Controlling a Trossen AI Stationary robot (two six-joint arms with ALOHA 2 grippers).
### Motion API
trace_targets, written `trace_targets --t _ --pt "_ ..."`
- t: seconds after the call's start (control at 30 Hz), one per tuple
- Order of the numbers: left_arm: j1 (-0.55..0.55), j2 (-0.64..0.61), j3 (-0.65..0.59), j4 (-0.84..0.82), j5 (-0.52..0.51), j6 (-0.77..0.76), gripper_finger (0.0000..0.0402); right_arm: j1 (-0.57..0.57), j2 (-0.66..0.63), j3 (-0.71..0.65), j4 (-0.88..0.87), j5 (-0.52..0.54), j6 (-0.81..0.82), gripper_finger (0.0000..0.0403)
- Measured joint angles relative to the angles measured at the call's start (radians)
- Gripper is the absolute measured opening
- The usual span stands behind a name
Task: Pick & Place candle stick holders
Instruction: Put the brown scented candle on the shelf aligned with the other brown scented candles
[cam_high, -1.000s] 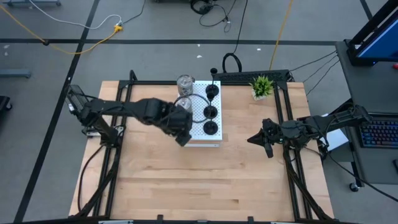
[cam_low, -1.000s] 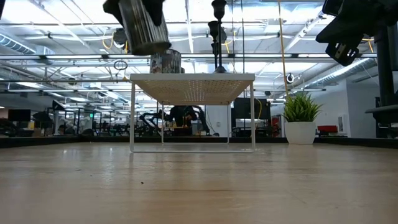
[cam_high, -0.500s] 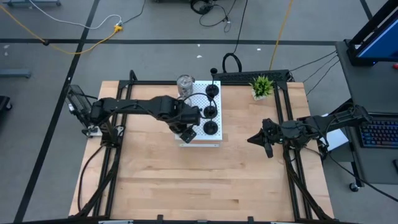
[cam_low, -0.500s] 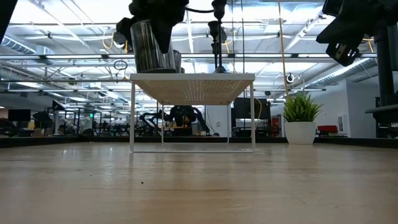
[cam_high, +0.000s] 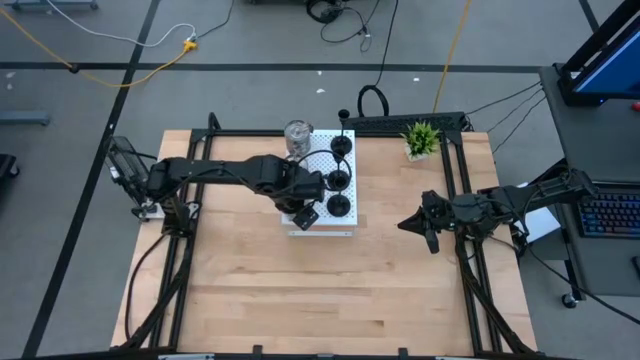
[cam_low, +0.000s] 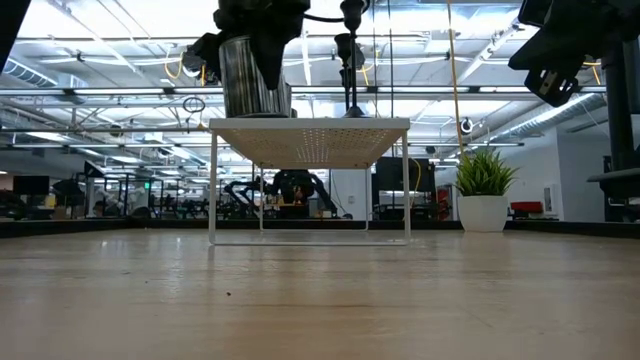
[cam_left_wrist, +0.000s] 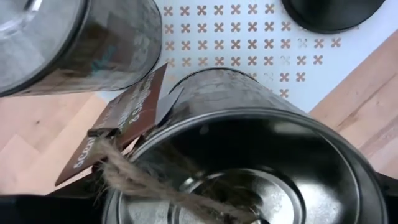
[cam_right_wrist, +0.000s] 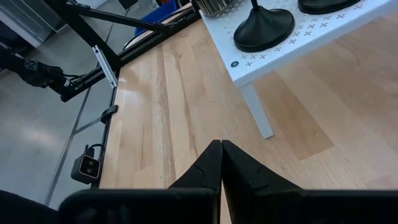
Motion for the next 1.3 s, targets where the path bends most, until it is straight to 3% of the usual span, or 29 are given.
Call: trace_targets --t 0.17,0.33,0.47,0.57,0.73,0.83,0.97,1.17,1.3 --pt "0.005 0.002 0.0 -0.001 -0.007 -0.008 0.0383 0.0 0.0 0.0 0.0 0.0 0.007 0.0" --pt "0.005 0.002 0.0 0.006 0.002 0.008 0.0352 0.0 0.0 0.0 0.0 0.0 0.014 0.0" --pt "0.006 -0.001 0.0 0.026 0.014 0.016 0.0356 0.0 0.0 0.0 0.0 0.0 0.015 0.0" --pt "0.012 -0.004 0.0 0.029 0.016 0.028 0.0384 0.0 0.0 0.0 0.0 0.0 0.021 0.0" --pt "0.031 -0.005 0.0 0.026 0.033 0.036 0.0353 0.0 0.0 0.0 0.0 0.0 0.022 0.0" --pt "0.039 -0.006 0.0 0.027 0.052 0.038 0.0355 0.0 0.0 0.0 0.0 0.0 0.022 0.0" --pt "0.04 -0.01 -0.001 0.025 0.059 0.043 0.0387 0.0 0.0 0.0 0.0 0.0 0.022 0.0" --pt "0.042 -0.034 -0.001 0.025 0.075 0.043 0.0353 0.0 0.0 0.0 -0.001 0.0 0.022 0.0" --pt "0.051 -0.051 -0.001 0.03 0.078 0.04 0.0375 0.0 0.0 0.0 -0.001 0.0 0.021 0.0"
